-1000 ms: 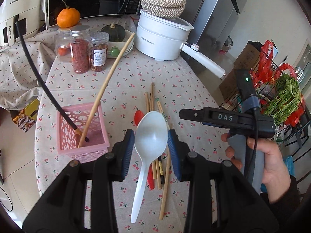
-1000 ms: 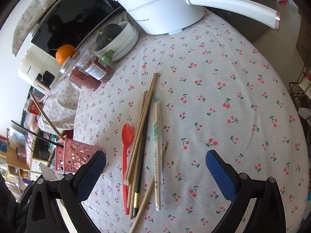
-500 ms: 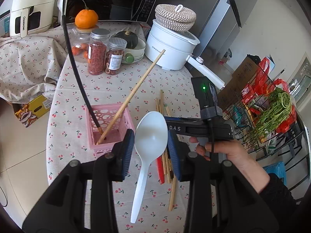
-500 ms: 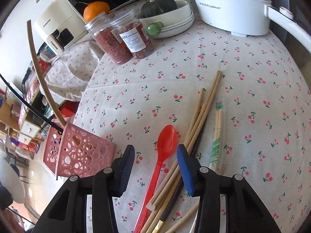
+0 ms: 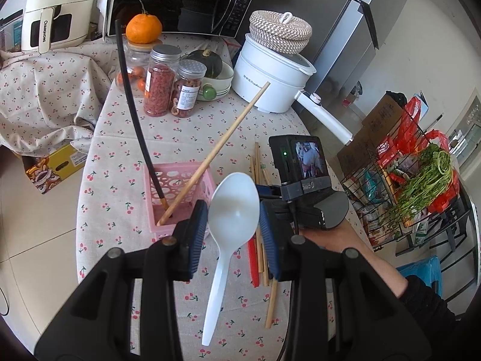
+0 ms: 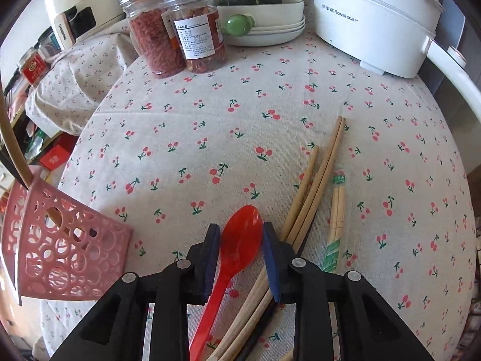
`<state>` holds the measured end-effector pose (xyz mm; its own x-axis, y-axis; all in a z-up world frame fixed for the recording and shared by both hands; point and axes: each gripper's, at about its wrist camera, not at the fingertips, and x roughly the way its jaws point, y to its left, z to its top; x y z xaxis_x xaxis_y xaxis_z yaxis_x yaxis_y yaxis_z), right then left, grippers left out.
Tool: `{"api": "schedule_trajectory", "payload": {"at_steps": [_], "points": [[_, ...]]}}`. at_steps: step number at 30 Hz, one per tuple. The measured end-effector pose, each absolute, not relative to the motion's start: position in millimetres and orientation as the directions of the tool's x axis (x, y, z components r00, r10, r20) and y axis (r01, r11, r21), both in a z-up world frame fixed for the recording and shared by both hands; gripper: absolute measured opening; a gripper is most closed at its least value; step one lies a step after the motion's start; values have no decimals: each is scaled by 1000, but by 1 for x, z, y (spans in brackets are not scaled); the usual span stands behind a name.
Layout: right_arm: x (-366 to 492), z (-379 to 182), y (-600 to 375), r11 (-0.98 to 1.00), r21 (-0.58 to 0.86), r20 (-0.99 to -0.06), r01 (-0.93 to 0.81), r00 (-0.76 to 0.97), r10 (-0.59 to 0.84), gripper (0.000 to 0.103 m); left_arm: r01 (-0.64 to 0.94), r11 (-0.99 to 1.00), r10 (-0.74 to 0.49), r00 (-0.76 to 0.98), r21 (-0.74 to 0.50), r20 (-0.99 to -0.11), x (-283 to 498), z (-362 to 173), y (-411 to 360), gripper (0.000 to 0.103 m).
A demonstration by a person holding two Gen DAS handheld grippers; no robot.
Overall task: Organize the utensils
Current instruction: 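Lift the white spoon with the left gripper while the right gripper grasps the red spoon, then lower both spoons into the pink basket and open both grippers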
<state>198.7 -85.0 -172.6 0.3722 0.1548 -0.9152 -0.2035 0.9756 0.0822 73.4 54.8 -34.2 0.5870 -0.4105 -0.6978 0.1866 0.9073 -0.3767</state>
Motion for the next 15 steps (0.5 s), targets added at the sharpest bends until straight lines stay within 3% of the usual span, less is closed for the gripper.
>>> {"api": "schedule_trajectory", "payload": {"at_steps": [5,15], "points": [[193,-158,-98,976,140,-895,-165,401,196,28,183,908,-399,654,-378,-642,71,-20,57,38],[162,-96,-124,958,242,-794,-153,537,286,27,127,940,-250,890,-318,-381,88,0,61,38]]}}
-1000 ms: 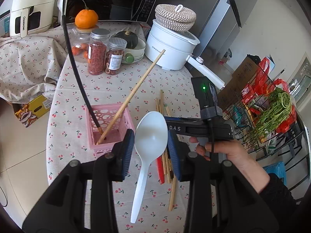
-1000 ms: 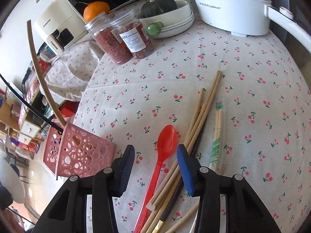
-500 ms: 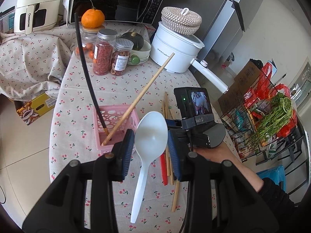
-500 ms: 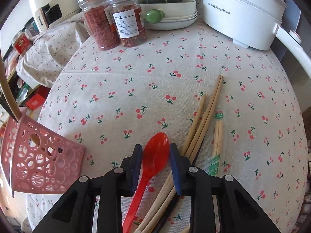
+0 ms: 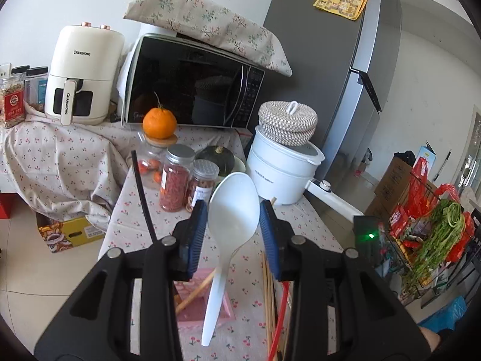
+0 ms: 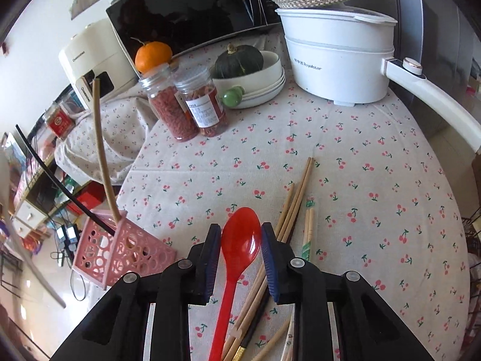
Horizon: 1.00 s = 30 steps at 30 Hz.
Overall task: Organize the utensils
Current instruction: 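Lower both spoons into the pink basket and open both grippers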
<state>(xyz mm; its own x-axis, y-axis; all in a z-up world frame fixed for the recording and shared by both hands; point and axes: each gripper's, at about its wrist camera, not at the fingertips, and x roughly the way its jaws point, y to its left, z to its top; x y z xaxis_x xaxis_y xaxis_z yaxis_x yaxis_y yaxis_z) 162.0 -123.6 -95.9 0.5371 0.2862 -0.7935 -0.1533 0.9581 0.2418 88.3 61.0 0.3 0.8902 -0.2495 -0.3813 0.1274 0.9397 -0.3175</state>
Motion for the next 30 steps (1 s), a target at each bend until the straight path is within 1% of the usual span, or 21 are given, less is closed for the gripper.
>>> {"api": "schedule_trajectory", "payload": {"at_steps": [3,7,11,15,16,20,21,22,23,25,26,30], "points": [[153,-82,-128,954,250,-767,-163,569,298,27,104,947,-205,924,-303,-323,97,-2,63,38],[145,-66,-126,948,261,-733,-184,601,319,27,70,959,-157,937,-273,-311,108,-12,61,38],[142,-56,-127,943,269,-710,-198,621,333,27,51,968,-143,918,-247,-371,118,-25,56,38],[140,-52,-129,939,275,-702,-205,624,342,27,76,967,-179,882,-244,-435,122,-33,51,38],[139,-51,-129,939,276,-700,-207,626,344,27,81,965,-189,874,-249,-448,122,-33,51,40],[134,-41,-131,932,291,-678,-215,641,360,27,91,955,-223,845,-282,-486,117,-31,52,57],[132,-39,-132,931,295,-673,-217,645,363,27,92,952,-232,837,-291,-495,115,-29,53,59],[130,-36,-132,929,298,-666,-218,650,366,27,88,950,-236,831,-299,-504,114,-29,54,64],[128,-32,-132,928,301,-659,-221,655,369,27,83,949,-238,824,-306,-514,112,-27,55,72],[123,-24,-132,925,305,-640,-225,671,374,27,66,945,-238,810,-320,-536,106,-25,60,80],[121,-20,-131,924,306,-630,-229,679,377,27,56,944,-236,802,-325,-548,103,-24,63,82],[111,1,-130,917,316,-590,-244,707,391,27,9,940,-226,767,-342,-601,93,-26,78,84]]}}
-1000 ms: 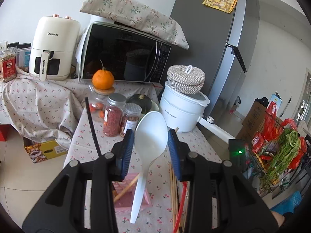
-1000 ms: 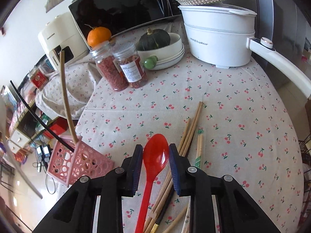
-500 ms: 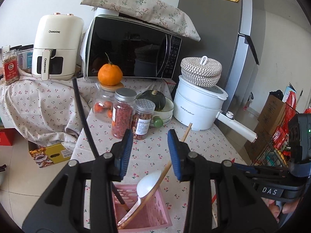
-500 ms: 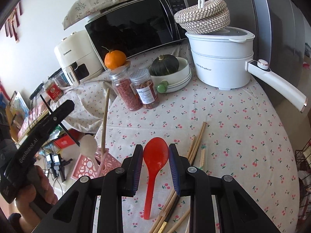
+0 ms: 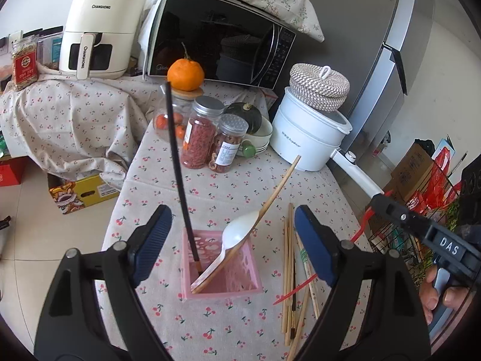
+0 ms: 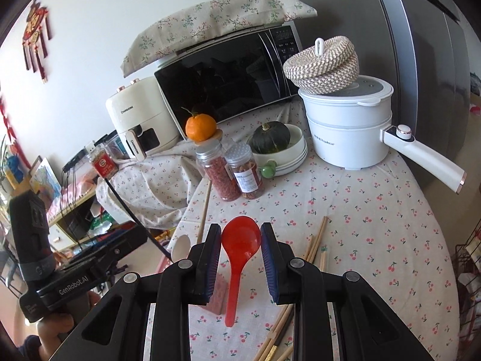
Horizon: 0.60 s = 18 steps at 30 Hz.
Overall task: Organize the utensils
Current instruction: 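Lower both spoons into the pink basket and open both grippers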
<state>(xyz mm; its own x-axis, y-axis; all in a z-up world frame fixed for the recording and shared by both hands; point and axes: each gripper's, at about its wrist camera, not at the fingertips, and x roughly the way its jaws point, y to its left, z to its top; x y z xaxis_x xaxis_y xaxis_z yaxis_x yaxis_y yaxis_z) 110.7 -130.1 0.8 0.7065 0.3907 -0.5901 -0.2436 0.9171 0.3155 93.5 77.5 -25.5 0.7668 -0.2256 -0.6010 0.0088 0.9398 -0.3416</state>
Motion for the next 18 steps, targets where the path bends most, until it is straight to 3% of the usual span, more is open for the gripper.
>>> {"api": "schedule_trajectory", "payload": {"at_steps": [10,18], "points": [[91,48,-125,887,356,-434,-294,789,435,27,-35,942,-220,689,-334,-691,66,-44,116,86],[100,34,-88,883,330,-424,-335,783,455,27,-32,947,-222,651,-318,-726,57,-54,128,86]]}}
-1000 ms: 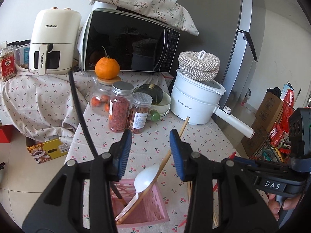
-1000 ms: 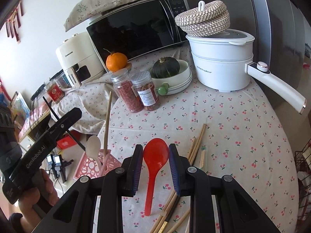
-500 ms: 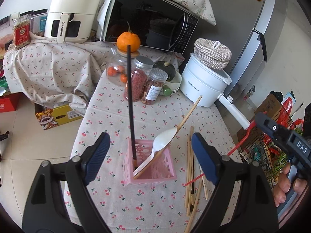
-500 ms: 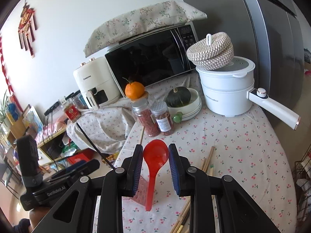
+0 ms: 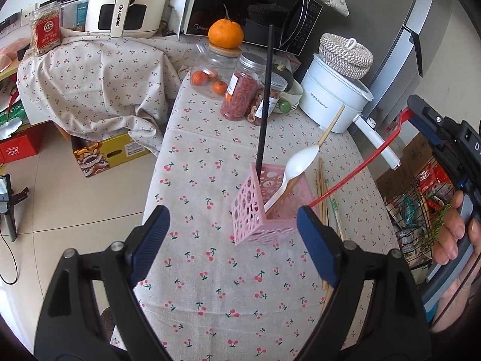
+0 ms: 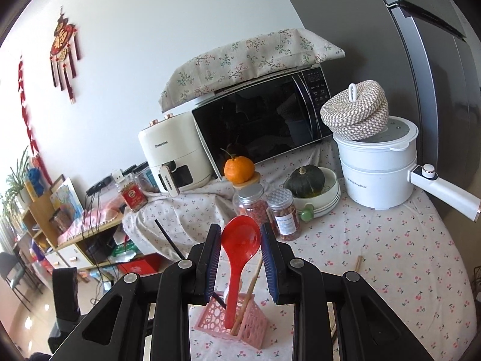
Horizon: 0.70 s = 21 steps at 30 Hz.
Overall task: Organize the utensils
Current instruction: 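Lower both spoons into the pink basket and open both grippers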
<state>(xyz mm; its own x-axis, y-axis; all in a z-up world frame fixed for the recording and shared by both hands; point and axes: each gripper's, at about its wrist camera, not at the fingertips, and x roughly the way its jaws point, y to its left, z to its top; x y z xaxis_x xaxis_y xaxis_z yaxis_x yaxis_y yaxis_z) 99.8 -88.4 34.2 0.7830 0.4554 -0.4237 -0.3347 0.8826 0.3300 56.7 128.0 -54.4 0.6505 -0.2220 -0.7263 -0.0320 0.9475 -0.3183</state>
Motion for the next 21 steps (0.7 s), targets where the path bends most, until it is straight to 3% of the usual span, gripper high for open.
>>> {"api": "schedule_trajectory", "payload": {"at_steps": [7,9,11,16,21], "points": [[105,9,-60,905,232,-480,-356,768,425,28,0,948,-244,644,-319,-725,56,-52,124,87],[106,5,-59,900,245,-492,-362,753,437,39,7,948,-248,638,-317,-729,56,-52,121,87],[104,6,-64,897,267,-483,-353,756,442,56,15,947,-256,633,-319,-730,56,-52,120,89],[99,14,-87,887,313,-461,-340,762,455,65,32,948,-267,621,-316,-737,54,-53,113,93],[93,10,-111,909,290,-513,-300,753,412,71,63,951,-278,600,-302,-751,53,-55,100,93]]}}
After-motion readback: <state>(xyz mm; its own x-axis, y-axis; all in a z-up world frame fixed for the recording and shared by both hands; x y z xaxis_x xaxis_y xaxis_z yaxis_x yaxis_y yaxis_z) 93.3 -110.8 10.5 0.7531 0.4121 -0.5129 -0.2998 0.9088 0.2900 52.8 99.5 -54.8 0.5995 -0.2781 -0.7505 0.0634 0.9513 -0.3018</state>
